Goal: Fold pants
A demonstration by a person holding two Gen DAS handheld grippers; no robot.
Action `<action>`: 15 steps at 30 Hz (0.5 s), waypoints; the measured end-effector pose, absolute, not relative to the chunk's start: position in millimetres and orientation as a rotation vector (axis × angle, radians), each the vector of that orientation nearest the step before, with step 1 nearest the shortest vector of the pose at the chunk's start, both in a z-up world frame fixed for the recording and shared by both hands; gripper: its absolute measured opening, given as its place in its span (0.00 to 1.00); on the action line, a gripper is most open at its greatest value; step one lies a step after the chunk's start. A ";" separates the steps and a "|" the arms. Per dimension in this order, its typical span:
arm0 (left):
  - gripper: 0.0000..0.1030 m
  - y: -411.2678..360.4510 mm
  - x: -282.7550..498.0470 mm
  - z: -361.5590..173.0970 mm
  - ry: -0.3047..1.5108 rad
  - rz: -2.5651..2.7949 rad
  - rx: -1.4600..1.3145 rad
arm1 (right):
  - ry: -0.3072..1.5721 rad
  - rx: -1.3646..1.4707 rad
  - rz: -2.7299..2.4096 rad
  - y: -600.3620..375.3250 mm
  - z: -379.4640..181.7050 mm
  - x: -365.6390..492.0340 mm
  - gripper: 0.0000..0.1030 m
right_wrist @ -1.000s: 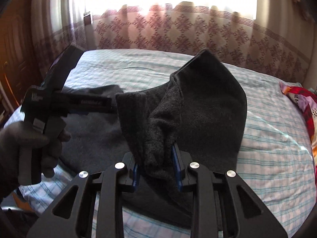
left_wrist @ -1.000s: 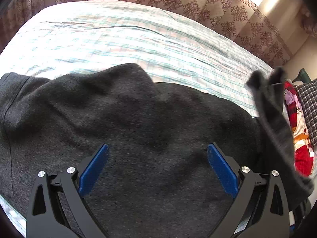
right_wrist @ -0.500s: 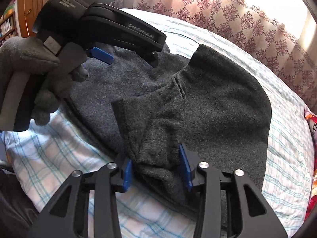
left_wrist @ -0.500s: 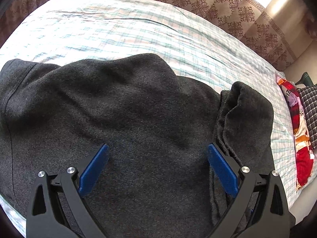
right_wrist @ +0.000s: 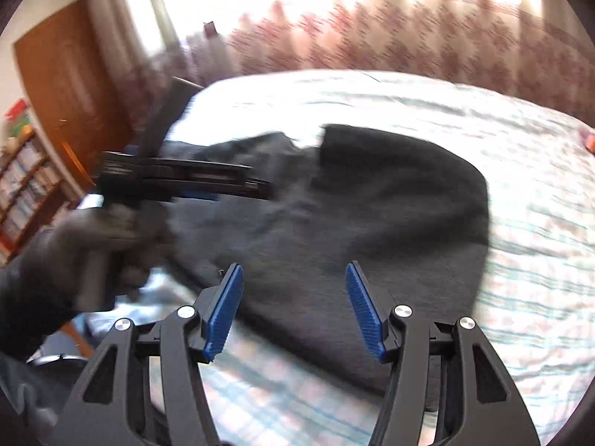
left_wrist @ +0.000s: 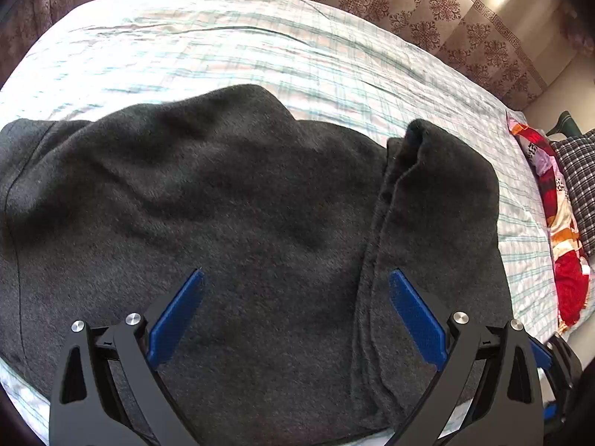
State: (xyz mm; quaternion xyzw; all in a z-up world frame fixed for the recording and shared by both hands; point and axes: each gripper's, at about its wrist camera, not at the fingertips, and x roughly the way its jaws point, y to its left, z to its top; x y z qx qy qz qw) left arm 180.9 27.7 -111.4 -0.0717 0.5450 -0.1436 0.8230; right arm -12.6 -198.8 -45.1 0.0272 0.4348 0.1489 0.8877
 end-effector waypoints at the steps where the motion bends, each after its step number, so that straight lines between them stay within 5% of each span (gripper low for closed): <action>1: 0.97 26.2 177.2 -111.8 1.165 -0.315 -0.160 | 0.933 0.037 0.303 -196.8 -53.5 -10.0 0.55; 15: 0.98 -11.2 129.2 -138.0 1.175 -0.380 0.027 | 0.989 0.056 0.400 -230.4 -57.8 -14.3 0.54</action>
